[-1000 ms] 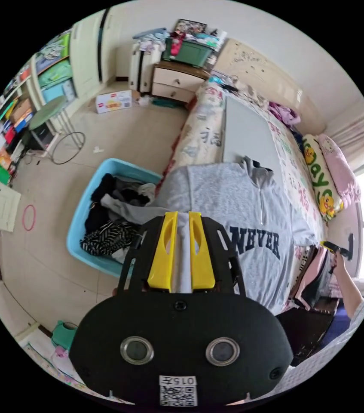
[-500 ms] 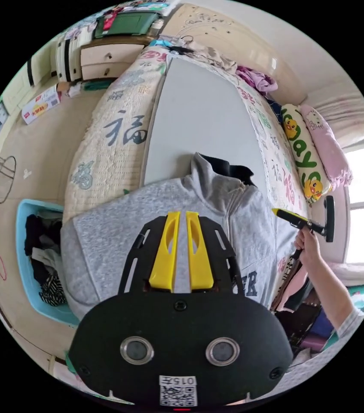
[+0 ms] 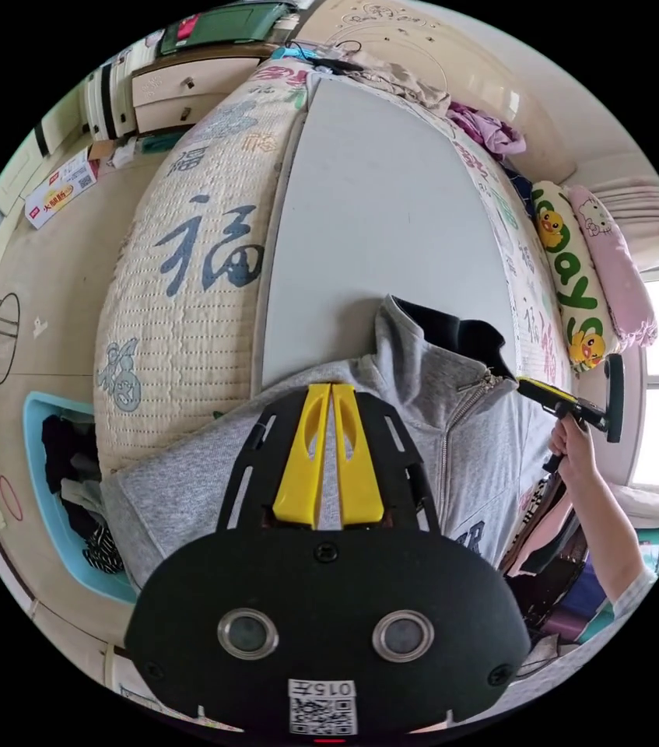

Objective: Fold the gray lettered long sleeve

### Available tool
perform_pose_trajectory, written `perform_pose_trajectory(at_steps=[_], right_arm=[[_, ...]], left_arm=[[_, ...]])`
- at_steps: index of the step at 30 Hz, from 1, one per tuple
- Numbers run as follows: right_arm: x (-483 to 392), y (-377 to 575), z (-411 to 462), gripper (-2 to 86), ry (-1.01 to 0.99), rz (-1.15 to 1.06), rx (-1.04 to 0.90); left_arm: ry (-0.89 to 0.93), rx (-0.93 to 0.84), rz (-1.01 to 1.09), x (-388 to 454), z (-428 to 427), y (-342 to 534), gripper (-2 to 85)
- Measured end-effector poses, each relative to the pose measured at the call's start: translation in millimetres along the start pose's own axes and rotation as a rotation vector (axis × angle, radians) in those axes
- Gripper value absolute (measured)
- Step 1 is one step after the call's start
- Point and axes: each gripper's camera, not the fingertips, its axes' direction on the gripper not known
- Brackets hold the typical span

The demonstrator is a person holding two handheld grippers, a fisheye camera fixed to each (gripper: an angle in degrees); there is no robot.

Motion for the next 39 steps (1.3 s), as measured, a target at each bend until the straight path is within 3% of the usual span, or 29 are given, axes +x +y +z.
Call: perform_pose_trajectory(at_steps=[3, 5, 8, 14, 17, 23, 25, 30, 34, 39], right_arm=[[12, 61, -36, 0.5, -0.161, -0.052, 0.183], [19, 115, -54, 1.7, -0.29, -0.093, 0.209], [37, 225, -62, 4.5, -0.337, -0.074, 0.127], [108, 439, -28, 9.2, -0.205, 0.205, -0.191], [127, 497, -2, 11.8, -0.197, 0.309, -0.298], [112, 516, 52, 11.2, -0.195, 0.292, -0.417], [98, 514, 54, 9.5, -0.086, 0.248, -0.422], [89, 511, 35, 3.9, 0.014, 0.173, -0.444], [91, 512, 26, 2.2, 0.082, 0.129, -0.466], [90, 509, 66, 2.6, 0.124, 0.17, -0.514]], left_arm=[[0.059, -0.009, -0.026, -10, -3, 24, 0.4], [0.1, 0.023, 0.02, -12, -13, 57, 1.8], [0.098, -0.018, 0.007, -26, -27, 135, 5.2], [-0.042, -0.136, -0.266, -81, -51, 337, 7.7], [0.035, -0.2, -0.381, -100, -40, 408, 10.4], [0.103, -0.278, -0.375, -103, 18, 450, 11.2], [-0.002, -0.276, -0.333, -98, 30, 455, 7.7], [0.071, -0.236, -0.399, -118, 35, 474, 1.5], [-0.078, -0.243, -0.325, -120, 39, 482, 0.0], [-0.098, -0.285, -0.322, -124, 84, 493, -0.3]])
